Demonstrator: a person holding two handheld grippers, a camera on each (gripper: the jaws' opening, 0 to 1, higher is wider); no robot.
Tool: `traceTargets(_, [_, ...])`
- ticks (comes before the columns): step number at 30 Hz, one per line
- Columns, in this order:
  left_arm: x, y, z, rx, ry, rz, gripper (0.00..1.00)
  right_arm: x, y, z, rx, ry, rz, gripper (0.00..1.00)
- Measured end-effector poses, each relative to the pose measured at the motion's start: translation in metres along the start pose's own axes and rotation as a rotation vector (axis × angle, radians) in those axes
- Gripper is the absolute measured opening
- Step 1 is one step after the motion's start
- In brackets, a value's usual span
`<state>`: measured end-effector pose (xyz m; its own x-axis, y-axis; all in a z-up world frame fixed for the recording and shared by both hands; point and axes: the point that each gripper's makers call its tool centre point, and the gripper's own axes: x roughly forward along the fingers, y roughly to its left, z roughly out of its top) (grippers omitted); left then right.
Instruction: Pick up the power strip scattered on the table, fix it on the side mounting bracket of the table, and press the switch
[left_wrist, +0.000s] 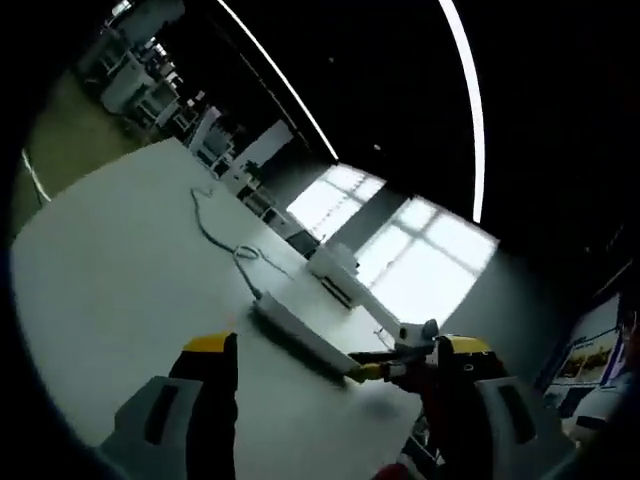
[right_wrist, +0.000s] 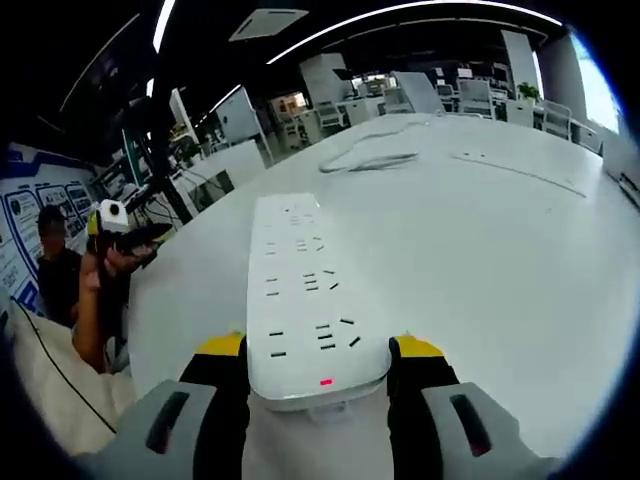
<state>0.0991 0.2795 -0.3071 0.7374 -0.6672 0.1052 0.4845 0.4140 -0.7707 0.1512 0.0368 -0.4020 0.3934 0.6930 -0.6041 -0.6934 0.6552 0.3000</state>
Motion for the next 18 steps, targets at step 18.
traceTargets(18, [0.034,0.006,-0.007,-0.169,0.017,0.045,0.91,0.001,0.002,0.001,0.037,-0.002,0.017,0.5])
